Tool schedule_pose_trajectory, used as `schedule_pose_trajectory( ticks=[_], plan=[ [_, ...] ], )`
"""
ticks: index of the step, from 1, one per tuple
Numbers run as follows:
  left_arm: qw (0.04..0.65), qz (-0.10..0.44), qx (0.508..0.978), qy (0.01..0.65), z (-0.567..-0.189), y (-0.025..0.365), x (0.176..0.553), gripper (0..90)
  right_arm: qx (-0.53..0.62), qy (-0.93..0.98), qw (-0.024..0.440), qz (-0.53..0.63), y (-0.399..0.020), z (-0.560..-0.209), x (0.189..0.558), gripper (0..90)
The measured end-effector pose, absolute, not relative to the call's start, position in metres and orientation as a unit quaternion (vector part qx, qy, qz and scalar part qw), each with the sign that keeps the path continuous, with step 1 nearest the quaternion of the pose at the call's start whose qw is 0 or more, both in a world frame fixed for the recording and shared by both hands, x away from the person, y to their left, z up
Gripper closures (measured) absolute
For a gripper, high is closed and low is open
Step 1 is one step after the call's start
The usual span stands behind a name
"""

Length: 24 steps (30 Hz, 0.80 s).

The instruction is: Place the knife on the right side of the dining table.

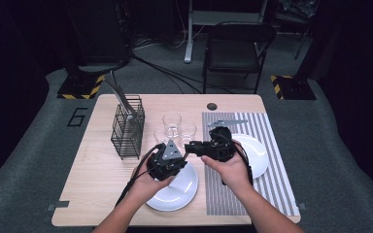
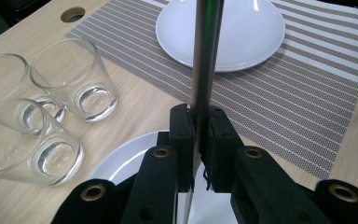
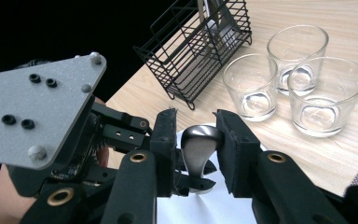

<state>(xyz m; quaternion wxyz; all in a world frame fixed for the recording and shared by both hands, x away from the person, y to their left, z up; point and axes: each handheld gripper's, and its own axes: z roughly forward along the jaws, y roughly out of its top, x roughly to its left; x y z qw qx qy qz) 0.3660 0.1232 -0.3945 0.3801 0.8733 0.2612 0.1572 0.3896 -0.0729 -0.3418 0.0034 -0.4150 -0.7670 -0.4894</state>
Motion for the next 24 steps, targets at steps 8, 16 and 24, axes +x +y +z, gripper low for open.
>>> schedule_pose_trajectory(
  ticks=[8, 16, 24],
  plan=[
    [0.374, 0.173, 0.869, 0.273, -0.395, 0.118, 0.362, 82.7, -0.429, -0.761, -0.006, -0.487, -0.073, -0.343, 0.388, 72.0],
    [0.397, 0.141, 0.864, 0.277, -0.396, 0.124, 0.366, 80.9, -0.408, -0.773, 0.001, -0.486, -0.074, -0.342, 0.39, 72.6],
    [0.416, 0.12, 0.86, 0.269, -0.395, 0.13, 0.37, 79.7, -0.383, -0.784, 0.017, -0.488, -0.079, -0.342, 0.394, 72.8]
  ],
)
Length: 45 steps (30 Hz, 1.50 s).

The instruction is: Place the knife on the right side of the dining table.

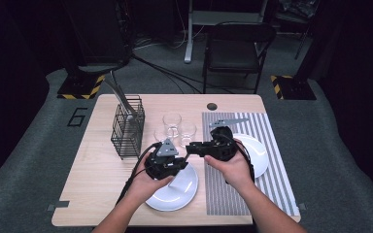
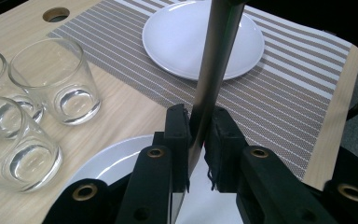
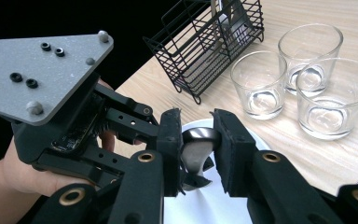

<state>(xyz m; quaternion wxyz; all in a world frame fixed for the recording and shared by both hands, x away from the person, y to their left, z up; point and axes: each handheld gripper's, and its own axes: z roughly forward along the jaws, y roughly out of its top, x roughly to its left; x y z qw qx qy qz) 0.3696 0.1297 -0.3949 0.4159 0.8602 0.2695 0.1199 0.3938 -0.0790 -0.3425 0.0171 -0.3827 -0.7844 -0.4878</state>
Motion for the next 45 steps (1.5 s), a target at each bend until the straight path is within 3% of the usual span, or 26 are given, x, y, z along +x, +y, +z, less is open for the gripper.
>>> schedule_pose_trajectory(
  ticks=[10, 14, 17, 42, 45],
  plan=[
    [0.395, 0.173, 0.857, 0.282, -0.396, 0.12, 0.361, 82.7, -0.426, -0.763, 0.005, -0.486, -0.076, -0.344, 0.393, 71.6],
    [0.393, 0.177, 0.857, 0.282, -0.397, 0.12, 0.361, 82.7, -0.429, -0.762, 0.008, -0.486, -0.076, -0.344, 0.393, 62.2],
    [0.391, 0.177, 0.858, 0.282, -0.397, 0.119, 0.361, 82.8, -0.432, -0.758, 0.01, -0.488, -0.076, -0.346, 0.392, 60.6],
    [0.391, 0.2, 0.845, 0.305, -0.4, 0.117, 0.358, 82.8, -0.454, -0.748, -0.004, -0.483, -0.073, -0.348, 0.395, 66.5],
    [0.39, 0.205, 0.844, 0.307, -0.4, 0.117, 0.357, 82.7, -0.458, -0.748, -0.015, -0.48, -0.069, -0.35, 0.396, 70.6]
  ],
)
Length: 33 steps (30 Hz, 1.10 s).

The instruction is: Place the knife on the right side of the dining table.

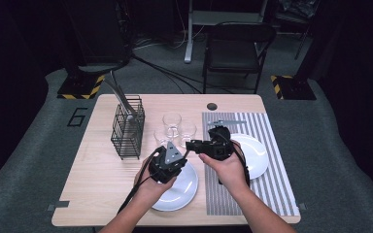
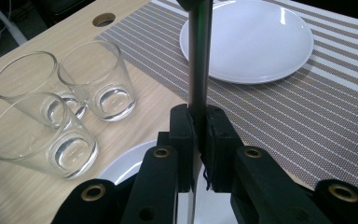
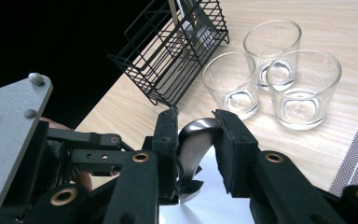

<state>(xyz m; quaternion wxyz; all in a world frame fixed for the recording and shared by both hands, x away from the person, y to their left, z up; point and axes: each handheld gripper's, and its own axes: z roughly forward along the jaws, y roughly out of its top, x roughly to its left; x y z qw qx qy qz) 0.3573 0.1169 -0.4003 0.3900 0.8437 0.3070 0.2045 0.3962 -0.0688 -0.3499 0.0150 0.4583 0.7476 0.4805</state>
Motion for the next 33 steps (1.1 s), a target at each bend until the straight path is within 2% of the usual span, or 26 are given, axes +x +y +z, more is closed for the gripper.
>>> schedule_pose_trajectory(
  ticks=[10, 15, 24, 25, 31, 32, 33],
  plan=[
    [0.4, 0.186, 0.848, 0.295, -0.399, 0.123, 0.359, 81.5, 0.447, 0.752, 0.006, 0.484, -0.068, -0.349, 0.397, 71.6],
    [0.419, 0.163, 0.846, 0.286, -0.395, 0.128, 0.359, 74.0, 0.433, 0.759, -0.003, 0.486, -0.071, -0.349, 0.397, 72.0],
    [0.423, 0.18, 0.838, 0.294, -0.396, 0.123, 0.357, 78.0, 0.441, 0.752, -0.021, 0.489, -0.071, -0.353, 0.398, 71.9],
    [0.419, 0.188, 0.838, 0.295, -0.396, 0.122, 0.356, 81.3, 0.441, 0.752, -0.022, 0.489, -0.069, -0.354, 0.397, 71.4],
    [0.418, 0.201, 0.834, 0.299, -0.397, 0.121, 0.355, 81.9, 0.446, 0.748, -0.018, 0.491, -0.067, -0.354, 0.397, 71.3],
    [0.413, 0.21, 0.836, 0.296, -0.397, 0.12, 0.354, 81.9, 0.449, 0.745, -0.019, 0.493, -0.066, -0.354, 0.397, 67.5],
    [0.41, 0.213, 0.835, 0.299, -0.397, 0.119, 0.354, 81.9, 0.449, 0.745, -0.019, 0.493, -0.066, -0.354, 0.397, 67.5]
  ],
)
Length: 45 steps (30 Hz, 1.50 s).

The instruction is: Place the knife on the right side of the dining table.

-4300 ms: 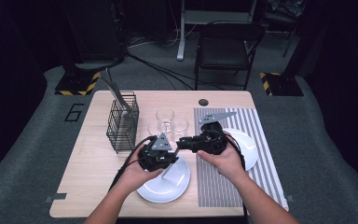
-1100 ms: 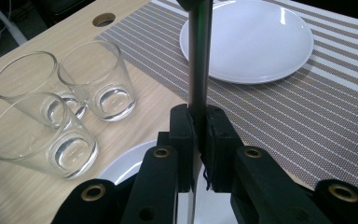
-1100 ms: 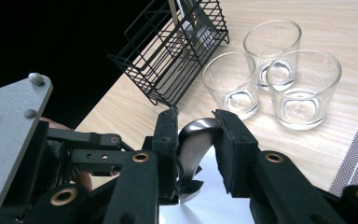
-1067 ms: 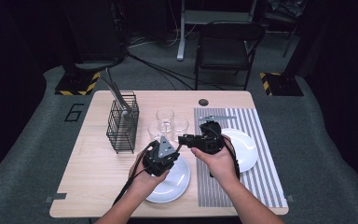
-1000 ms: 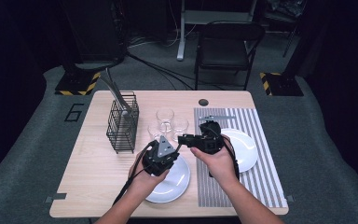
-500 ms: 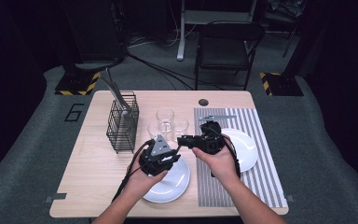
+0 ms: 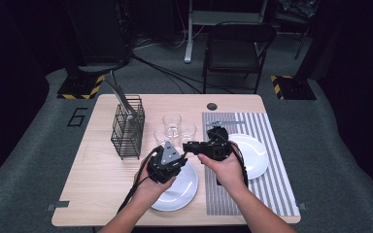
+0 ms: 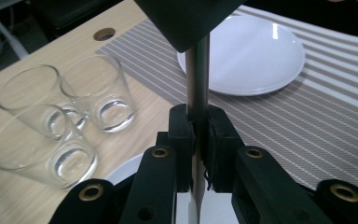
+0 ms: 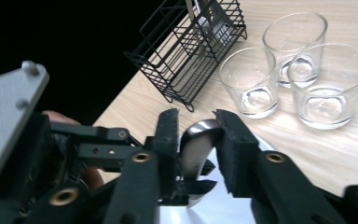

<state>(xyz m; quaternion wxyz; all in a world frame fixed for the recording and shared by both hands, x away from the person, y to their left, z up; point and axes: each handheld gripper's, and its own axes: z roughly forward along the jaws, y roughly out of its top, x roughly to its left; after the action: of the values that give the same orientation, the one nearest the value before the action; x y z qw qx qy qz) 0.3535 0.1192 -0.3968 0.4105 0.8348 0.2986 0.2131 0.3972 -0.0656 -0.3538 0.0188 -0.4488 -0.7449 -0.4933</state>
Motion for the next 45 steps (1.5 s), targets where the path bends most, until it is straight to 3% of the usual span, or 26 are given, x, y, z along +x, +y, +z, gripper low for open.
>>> schedule_pose_trajectory(
  ticks=[2, 3, 14, 19, 22, 27, 35, 38, 41, 45],
  plan=[
    [0.409, 0.221, 0.831, 0.305, -0.396, 0.118, 0.352, 82.3, -0.453, -0.74, 0.028, -0.496, -0.065, -0.353, 0.397, 66.1],
    [0.404, 0.227, 0.832, 0.305, -0.396, 0.118, 0.352, 82.5, -0.453, -0.744, 0.018, -0.492, -0.063, -0.352, 0.395, 71.8],
    [0.388, 0.269, 0.825, 0.311, -0.397, 0.113, 0.347, 81.9, -0.459, -0.739, 0.014, -0.493, -0.06, -0.352, 0.397, 73.0],
    [0.411, 0.239, 0.825, 0.306, -0.397, 0.118, 0.35, 81.4, -0.445, -0.745, 0.018, -0.497, -0.063, -0.351, 0.397, 73.7],
    [0.432, 0.207, 0.824, 0.302, -0.396, 0.123, 0.352, 73.0, -0.431, -0.752, 0.024, -0.498, -0.066, -0.352, 0.398, 74.0],
    [0.446, 0.181, 0.83, 0.282, -0.396, 0.127, 0.354, 68.3, -0.414, -0.76, 0.041, -0.5, -0.073, -0.354, 0.402, 74.3],
    [0.446, 0.156, 0.84, 0.267, -0.394, 0.132, 0.359, 70.2, -0.39, -0.772, 0.051, -0.499, -0.079, -0.355, 0.405, 74.7],
    [0.445, 0.157, 0.84, 0.268, -0.394, 0.133, 0.36, 78.8, -0.381, -0.777, 0.057, -0.498, -0.08, -0.355, 0.405, 74.6],
    [0.429, 0.201, 0.838, 0.271, -0.395, 0.124, 0.353, 80.7, -0.403, -0.766, 0.053, -0.498, -0.079, -0.356, 0.405, 74.1],
    [0.423, 0.214, 0.835, 0.28, -0.396, 0.121, 0.351, 81.4, -0.427, -0.754, 0.046, -0.496, -0.078, -0.356, 0.403, 73.8]
  ],
)
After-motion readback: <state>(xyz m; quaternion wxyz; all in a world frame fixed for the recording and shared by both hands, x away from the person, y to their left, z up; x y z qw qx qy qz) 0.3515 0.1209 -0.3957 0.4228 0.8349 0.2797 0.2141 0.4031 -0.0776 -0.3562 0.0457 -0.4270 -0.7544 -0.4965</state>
